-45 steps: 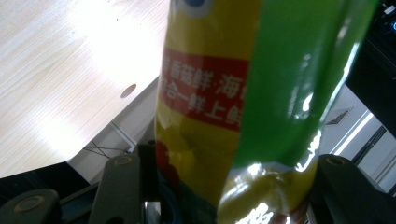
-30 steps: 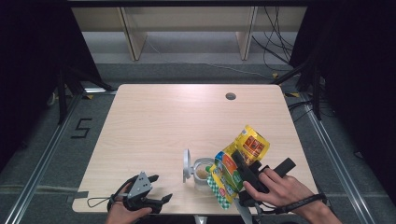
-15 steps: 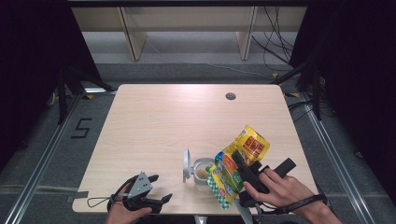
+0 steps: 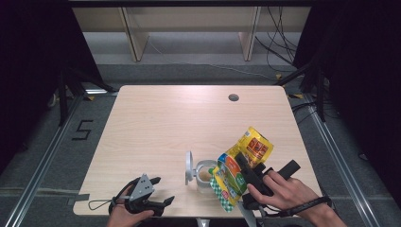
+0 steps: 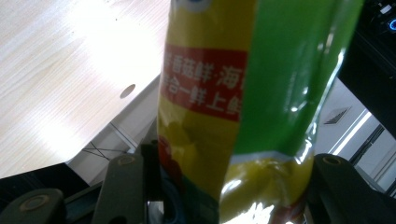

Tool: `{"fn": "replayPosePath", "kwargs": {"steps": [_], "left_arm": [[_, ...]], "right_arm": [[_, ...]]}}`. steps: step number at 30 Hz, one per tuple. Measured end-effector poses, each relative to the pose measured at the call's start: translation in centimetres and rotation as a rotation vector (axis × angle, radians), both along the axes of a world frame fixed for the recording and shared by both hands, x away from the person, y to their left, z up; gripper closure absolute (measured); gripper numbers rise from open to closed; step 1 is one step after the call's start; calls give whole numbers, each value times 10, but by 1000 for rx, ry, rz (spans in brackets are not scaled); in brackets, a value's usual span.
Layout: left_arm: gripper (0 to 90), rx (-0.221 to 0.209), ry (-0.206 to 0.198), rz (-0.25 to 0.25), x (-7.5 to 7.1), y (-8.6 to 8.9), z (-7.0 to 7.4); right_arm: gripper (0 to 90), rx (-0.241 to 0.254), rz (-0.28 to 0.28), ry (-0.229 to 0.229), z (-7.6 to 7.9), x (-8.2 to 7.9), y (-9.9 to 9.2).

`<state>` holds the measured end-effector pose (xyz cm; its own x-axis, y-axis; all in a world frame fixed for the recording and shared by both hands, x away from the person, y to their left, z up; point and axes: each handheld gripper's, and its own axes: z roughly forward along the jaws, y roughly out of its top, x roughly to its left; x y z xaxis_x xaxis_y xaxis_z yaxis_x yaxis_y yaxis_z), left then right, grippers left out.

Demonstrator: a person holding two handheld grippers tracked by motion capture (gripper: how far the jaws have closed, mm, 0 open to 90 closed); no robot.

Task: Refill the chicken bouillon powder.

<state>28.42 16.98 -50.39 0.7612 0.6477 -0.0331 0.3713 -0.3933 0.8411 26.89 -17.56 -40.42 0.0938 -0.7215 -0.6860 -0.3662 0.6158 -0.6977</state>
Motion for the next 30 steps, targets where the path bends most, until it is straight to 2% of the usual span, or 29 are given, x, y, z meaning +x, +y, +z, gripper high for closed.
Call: {"fn": "replayPosePath", "kwargs": {"steps": [5,6,8,11,12,14,16,19,23,24,25,26,27,30], "left_arm": [[186,0,-1,5,0,0,-1],[186,20,-6,-1,1,1,0],[187,-2,-1,1,0,0,0],[187,21,-14,-18,2,1,0],[188,20,-15,-17,2,1,0],[188,20,-14,-17,2,0,0],[188,20,-14,-17,2,0,0],[190,20,-14,-16,2,0,0],[190,19,-17,-15,2,0,0],[190,20,-17,-16,2,1,0],[190,22,-14,-18,2,1,0],[191,3,1,1,1,-1,-1],[191,-2,-1,0,1,-1,-1],[191,8,-1,-2,1,0,0]], "right_arm": [[514,-15,-4,-8,1,0,-1],[515,-12,0,-11,1,-1,-1],[516,-11,-3,-10,1,-1,-1],[519,-20,8,-5,2,0,-1],[519,3,8,3,1,0,-2],[519,-23,7,-7,2,0,-2],[521,18,-8,1,1,-1,-4],[521,18,-7,0,2,-1,-5],[523,-20,2,-11,4,-1,-4],[523,30,27,10,1,0,-4],[523,-12,22,-1,3,0,-3],[523,12,-8,-3,3,-1,-6],[524,-3,-6,-9,3,-1,-5],[524,-7,0,-8,4,-1,-5]]}}
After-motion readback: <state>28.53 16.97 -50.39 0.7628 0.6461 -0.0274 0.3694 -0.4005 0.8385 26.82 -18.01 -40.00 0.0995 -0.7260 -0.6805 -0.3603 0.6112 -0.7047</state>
